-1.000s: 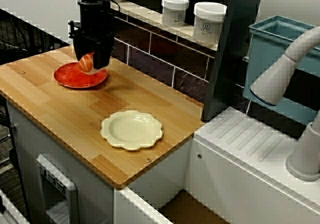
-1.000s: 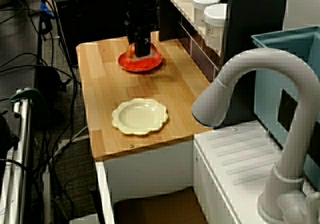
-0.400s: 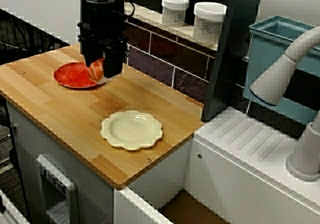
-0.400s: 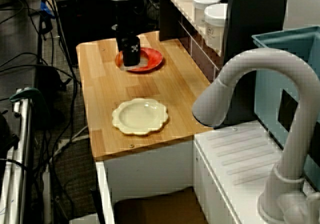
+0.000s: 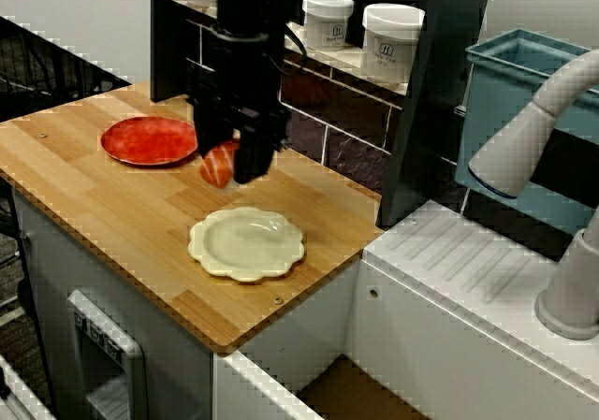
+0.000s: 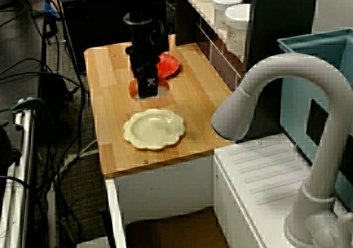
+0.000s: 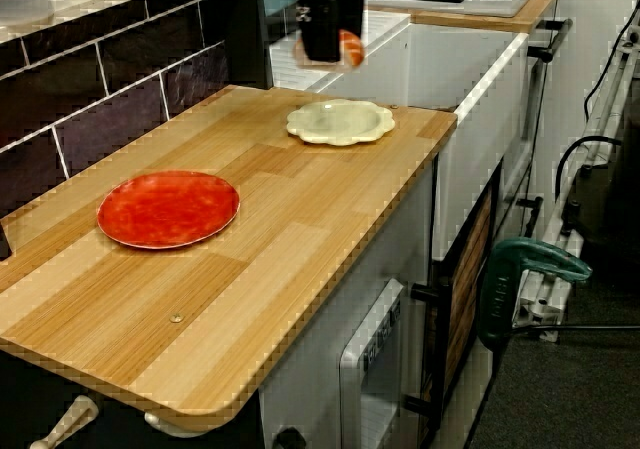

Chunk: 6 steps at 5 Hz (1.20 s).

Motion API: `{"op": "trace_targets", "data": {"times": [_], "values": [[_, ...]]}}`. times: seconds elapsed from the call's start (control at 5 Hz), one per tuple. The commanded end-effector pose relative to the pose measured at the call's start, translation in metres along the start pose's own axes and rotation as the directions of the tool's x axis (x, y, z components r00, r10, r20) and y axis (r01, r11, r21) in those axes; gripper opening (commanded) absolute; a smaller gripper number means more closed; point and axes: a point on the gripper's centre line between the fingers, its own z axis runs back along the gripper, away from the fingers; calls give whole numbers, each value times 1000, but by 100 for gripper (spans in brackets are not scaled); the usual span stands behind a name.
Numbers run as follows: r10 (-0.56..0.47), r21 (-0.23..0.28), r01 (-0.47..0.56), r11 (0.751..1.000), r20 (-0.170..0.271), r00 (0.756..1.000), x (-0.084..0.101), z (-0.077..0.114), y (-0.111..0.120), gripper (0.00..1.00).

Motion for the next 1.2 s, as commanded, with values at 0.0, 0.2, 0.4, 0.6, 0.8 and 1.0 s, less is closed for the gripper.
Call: {"op": "trace_targets", "data": {"times": [0.0,0.2,0.4,0.6,0.8,1.0], "values": [[10,51,-10,999,-9,1000,0,-27,-18,0],[9,41,-8,999,-18,1000,-8,-36,-17,0],[1,46,0,999,-22,1000,-13,-38,-19,0],[8,46,-6,999,-41,999,-13,-36,-13,100],[18,19,-16,1000,-64,998,-10,-35,-4,100],[15,2,-15,1000,-71,997,-10,-29,3,100]]}}
